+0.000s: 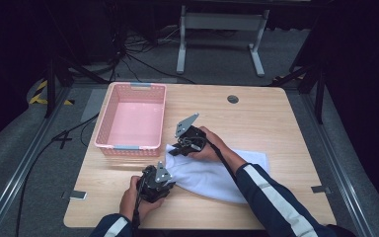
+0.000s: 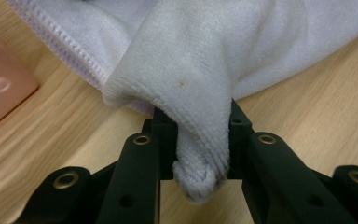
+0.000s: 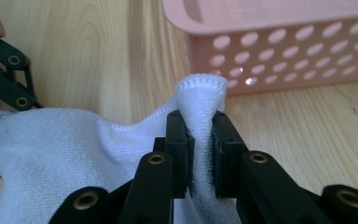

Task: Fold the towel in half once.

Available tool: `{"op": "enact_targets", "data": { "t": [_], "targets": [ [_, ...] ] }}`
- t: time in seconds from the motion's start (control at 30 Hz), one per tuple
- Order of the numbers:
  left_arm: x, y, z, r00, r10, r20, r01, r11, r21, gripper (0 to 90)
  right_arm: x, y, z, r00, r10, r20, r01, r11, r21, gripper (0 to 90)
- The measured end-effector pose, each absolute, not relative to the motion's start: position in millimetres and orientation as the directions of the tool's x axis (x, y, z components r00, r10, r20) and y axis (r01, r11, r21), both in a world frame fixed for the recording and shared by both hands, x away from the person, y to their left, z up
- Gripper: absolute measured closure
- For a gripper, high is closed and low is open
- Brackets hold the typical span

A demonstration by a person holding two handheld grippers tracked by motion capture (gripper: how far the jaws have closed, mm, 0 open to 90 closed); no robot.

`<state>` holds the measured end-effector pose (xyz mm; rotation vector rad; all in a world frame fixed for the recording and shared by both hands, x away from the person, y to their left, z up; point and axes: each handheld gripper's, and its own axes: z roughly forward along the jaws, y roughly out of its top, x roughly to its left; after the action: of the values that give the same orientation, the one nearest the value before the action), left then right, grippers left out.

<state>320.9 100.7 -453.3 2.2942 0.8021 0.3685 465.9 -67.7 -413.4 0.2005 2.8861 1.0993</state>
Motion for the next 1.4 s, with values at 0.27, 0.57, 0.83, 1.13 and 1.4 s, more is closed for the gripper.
{"op": "enact_targets", "data": {
  "t": [0.27,0.57,0.83,1.13,1.4],
  "targets": [
    [313.7,96.1,-434.1,0.790,0.600,0.124,0.347,-0.605,0.717,73.2,454.5,-66.8,-395.4,-0.993,0.118,-0.013,0.073,0.696,0.714,79.0],
    [308.3,60.4,-400.4,0.839,0.486,0.246,0.178,-0.672,0.719,72.0,443.3,-122.6,-355.5,-0.994,0.106,-0.036,0.038,0.621,0.783,77.6],
    [313.9,-17.9,-385.3,0.896,0.307,0.321,0.000,-0.723,0.691,70.5,435.6,-197.7,-343.8,-0.987,0.153,-0.053,0.046,0.584,0.811,76.7],
    [325.3,-78.5,-406.4,0.951,0.199,0.236,-0.021,-0.721,0.693,60.4,424.6,-286.9,-371.4,-0.968,0.252,0.002,0.150,0.570,0.808,67.3],
    [317.6,-60.8,-398.1,0.965,0.217,0.145,0.036,-0.662,0.749,34.4,404.5,-361.3,-390.9,-0.937,0.348,-0.009,0.224,0.620,0.752,52.6]
  ]
}}
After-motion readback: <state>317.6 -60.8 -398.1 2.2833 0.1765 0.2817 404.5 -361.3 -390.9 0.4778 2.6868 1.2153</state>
